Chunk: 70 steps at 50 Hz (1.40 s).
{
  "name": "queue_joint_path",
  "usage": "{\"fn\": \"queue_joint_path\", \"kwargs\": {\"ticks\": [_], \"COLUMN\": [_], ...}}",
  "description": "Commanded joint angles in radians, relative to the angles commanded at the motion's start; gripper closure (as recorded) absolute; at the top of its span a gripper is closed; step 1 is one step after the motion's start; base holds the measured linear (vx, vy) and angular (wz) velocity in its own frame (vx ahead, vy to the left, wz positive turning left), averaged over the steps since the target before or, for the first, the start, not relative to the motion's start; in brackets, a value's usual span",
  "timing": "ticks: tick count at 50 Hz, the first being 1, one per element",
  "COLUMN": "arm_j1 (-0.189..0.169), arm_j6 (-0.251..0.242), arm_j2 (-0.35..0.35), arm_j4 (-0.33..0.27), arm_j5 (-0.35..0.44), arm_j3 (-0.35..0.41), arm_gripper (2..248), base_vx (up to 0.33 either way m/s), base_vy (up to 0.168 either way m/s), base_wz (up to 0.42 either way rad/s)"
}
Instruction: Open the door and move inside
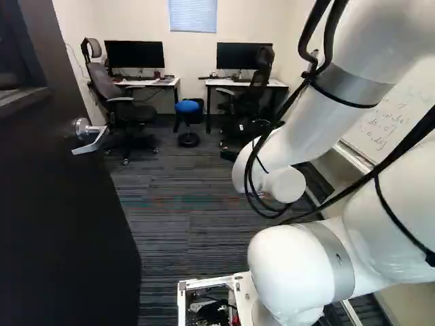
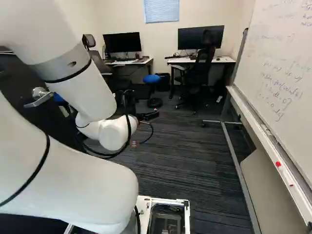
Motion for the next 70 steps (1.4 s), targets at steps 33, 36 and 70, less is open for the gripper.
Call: {"fn": "queue_joint_path", "kwargs": {"ticks": [33,36,70], "arm_j1": [0.0,0.0,0.0], "arm_j6": [0.0,0.0,0.0], "arm_j2": [0.0,0.0,0.0], "arm_j4": [0.0,0.0,0.0], "arm_j5": [0.0,0.0,0.0], "arm_j3": [0.0,0.0,0.0], "arm_gripper": [3,3,3], "base_vx": [0.152,0.135,0.146], "base_vy": [0.006,0.001,0.005], "base_wz": [0.009,-0.001,0.005]}}
